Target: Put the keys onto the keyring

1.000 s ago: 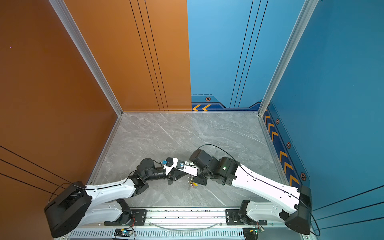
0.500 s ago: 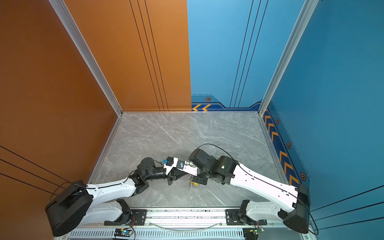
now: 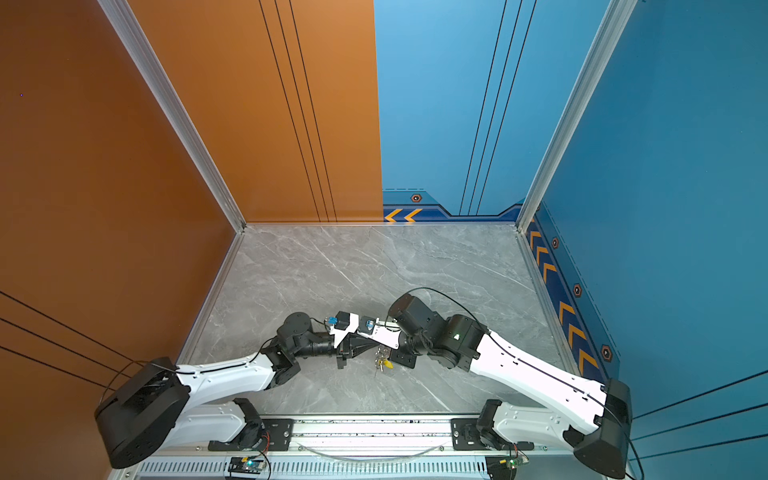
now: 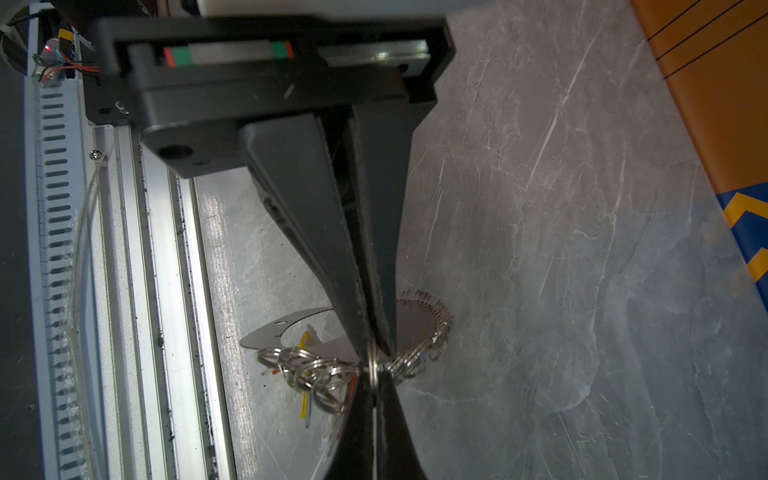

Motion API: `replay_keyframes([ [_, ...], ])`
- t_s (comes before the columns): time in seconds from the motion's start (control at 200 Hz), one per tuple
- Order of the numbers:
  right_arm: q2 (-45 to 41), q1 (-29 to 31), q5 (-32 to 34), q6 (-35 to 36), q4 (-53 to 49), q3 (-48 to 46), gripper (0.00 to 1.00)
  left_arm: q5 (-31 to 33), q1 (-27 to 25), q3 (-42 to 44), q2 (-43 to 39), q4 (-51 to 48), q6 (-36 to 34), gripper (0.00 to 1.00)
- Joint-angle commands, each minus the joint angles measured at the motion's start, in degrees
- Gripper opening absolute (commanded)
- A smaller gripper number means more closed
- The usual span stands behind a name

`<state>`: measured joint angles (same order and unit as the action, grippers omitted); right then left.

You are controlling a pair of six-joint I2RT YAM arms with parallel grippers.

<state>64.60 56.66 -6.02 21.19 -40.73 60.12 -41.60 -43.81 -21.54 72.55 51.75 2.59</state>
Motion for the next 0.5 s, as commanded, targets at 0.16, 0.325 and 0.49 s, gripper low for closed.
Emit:
replay_keyframes([
  [0.16,-0.61,-0.13,-0.56,-0.23,5.14,-1.18,0.00,-0.29,0.64,-0.52,-0.13,1.68,0.52,0.00],
  [0.325,-3.44,-1.10,2.86,-2.70,8.34,-3.68,0.12,1.82,1.37,1.30,0.32,8.56,3.55,0.00],
  [0.49,-10.73,-4.73,-2.33,-6.49,15.44,-10.64,0.24,2.90,2.40,2.21,2.60,17.28,8.65,0.00],
])
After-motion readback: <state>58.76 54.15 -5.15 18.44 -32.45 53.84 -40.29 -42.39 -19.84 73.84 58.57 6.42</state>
